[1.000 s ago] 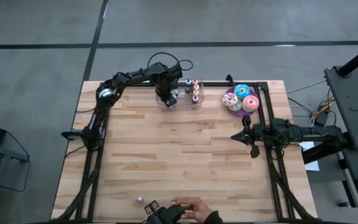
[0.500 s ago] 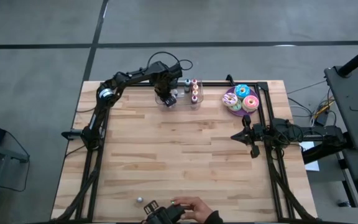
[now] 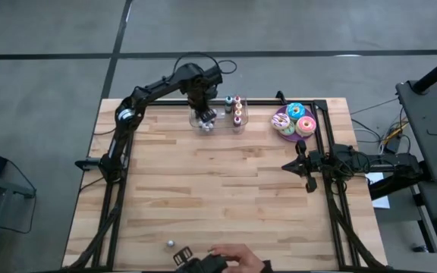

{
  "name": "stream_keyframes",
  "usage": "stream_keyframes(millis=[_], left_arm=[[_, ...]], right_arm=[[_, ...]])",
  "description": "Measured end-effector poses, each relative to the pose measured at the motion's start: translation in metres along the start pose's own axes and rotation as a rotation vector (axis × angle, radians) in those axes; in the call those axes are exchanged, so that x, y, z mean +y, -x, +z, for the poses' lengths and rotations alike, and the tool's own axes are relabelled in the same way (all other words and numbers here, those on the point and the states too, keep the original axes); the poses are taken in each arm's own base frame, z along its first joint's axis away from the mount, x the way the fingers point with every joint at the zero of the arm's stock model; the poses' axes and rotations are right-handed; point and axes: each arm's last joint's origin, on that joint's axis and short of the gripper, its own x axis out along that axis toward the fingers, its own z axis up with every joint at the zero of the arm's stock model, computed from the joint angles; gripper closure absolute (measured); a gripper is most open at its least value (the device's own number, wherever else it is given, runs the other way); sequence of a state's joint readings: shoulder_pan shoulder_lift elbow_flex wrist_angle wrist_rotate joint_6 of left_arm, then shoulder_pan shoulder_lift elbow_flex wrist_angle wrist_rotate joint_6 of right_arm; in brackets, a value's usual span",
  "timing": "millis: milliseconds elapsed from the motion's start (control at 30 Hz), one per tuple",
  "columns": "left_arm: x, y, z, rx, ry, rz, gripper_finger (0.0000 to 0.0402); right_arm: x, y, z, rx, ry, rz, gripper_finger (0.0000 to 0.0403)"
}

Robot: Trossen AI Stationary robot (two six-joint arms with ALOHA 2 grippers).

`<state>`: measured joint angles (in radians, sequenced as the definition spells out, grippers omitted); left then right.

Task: Pick & Place food coloring
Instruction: Put the small green food coloring bottle into the transparent bin

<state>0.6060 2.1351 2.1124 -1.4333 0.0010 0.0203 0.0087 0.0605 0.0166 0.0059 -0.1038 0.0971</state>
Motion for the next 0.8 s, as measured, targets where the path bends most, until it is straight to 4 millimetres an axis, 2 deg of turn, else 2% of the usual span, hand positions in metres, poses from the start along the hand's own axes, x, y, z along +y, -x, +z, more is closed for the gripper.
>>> stream_keyframes(millis=[300,633,800], left_arm=[[-0.022,0.016,-0.008,-0.027,-0.043,-0.007,0.0312],[-0.059,0.015,-0.011,-0.028,-0.184,-0.018,0.0312],[-0.081,0.018,-0.019,-0.033,-0.245,-0.029,0.0312]], right_arm=[[0.000,0.000,0.000,0.000,0.000,-0.001,0.0394],[0.000,0.000,0.000,0.000,0.000,0.000,0.0394],[0.000,0.000,0.000,0.001,0.000,0.000,0.0394]])
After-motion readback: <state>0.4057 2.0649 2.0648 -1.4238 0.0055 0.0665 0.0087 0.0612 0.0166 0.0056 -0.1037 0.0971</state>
